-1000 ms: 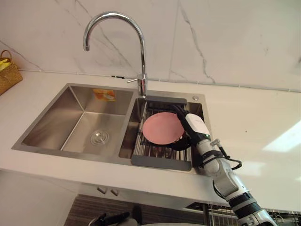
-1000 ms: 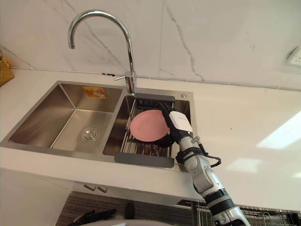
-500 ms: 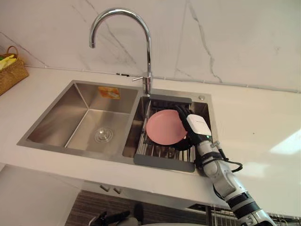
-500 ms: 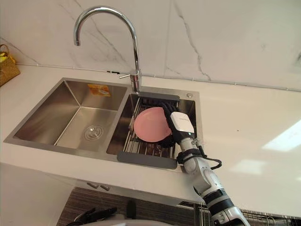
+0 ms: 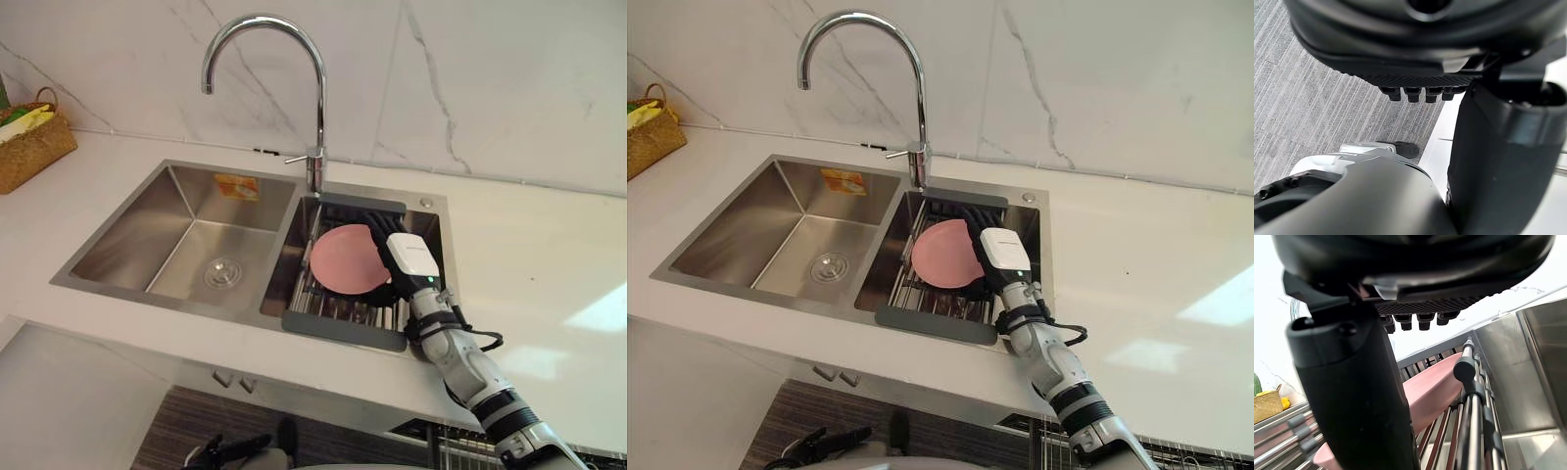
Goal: Walk over to the sink, pick up the cup, carry it to the dishwasher, place the cup inside the dishwasher, then close the dishwasher door
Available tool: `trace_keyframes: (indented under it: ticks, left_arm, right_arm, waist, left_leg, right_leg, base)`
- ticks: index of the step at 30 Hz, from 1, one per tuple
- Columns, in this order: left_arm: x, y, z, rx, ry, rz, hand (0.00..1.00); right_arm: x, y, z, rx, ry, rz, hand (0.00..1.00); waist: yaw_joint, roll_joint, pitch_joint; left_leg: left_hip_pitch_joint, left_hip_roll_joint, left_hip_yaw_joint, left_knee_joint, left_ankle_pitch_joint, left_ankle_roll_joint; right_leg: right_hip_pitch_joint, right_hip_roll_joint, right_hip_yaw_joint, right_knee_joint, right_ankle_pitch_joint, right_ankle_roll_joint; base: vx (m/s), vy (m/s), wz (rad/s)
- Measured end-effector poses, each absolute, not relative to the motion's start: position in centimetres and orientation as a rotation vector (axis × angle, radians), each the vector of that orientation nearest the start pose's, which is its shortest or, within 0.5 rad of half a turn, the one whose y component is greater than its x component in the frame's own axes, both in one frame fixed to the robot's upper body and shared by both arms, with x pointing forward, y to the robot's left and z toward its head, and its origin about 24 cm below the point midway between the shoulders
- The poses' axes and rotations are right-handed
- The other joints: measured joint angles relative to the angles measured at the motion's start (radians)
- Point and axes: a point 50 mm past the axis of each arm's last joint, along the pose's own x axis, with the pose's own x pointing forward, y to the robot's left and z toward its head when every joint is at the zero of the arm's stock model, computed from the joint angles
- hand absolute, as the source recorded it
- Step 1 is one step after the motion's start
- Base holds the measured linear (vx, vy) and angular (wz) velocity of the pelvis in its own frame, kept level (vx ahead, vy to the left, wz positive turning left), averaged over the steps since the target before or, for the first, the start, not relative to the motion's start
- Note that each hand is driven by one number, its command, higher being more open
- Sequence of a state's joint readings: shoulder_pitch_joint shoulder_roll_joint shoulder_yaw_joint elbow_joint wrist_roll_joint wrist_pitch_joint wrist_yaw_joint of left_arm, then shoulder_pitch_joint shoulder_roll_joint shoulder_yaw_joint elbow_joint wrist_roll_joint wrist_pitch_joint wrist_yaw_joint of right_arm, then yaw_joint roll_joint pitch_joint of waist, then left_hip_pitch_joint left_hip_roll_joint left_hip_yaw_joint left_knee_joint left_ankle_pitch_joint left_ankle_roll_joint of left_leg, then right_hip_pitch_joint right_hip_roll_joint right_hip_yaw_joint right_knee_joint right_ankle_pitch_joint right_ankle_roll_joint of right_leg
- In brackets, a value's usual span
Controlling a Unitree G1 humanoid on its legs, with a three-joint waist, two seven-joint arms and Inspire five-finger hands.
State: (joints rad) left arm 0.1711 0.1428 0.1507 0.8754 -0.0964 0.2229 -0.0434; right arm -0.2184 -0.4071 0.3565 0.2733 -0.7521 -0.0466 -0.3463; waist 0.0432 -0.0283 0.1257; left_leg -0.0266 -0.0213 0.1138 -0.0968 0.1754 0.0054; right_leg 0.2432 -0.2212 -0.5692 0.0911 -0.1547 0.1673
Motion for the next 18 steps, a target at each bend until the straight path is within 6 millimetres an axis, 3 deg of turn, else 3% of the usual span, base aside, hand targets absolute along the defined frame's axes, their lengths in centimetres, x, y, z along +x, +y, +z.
trace_keyframes:
  ticks: [7, 13, 18]
  left_arm:
    - [7.5, 22.4, -15.6, -0.082, 1.222, 0.254, 1.0]
    - [7.7, 22.3, -15.6, -0.083, 1.21, 0.254, 1.0]
    - [8.0, 22.4, -15.4, -0.081, 1.193, 0.252, 1.0]
  right_arm:
    - [28.3, -16.3, 3.7, -1.191, -0.276, -0.005, 1.0]
    - [28.5, -16.8, 4.0, -1.17, -0.268, -0.063, 1.0]
    - [28.6, -17.6, 4.4, -1.14, -0.274, -0.13, 1.0]
  waist:
    - [0.001, 0.005, 0.009]
    - [0.01, 0.007, 0.017]
    - [0.01, 0.004, 0.036]
  left_leg:
    - [0.002, 0.003, -0.025, 0.0, 0.009, -0.005]
    - [0.001, -0.001, -0.015, 0.0, 0.002, 0.003]
    - [0.001, -0.01, -0.017, 0.0, -0.003, 0.007]
  right_leg:
    - [0.008, -0.001, -0.013, 0.019, 0.003, 0.004]
    - [0.008, 0.001, -0.012, 0.001, -0.011, -0.013]
    - [0.017, -0.007, -0.011, 0.0, 0.0, 0.006]
  base:
    - [0.01, -0.041, 0.09]
    - [-0.05, -0.028, -0.02]
    - [0.01, -0.012, 0.02]
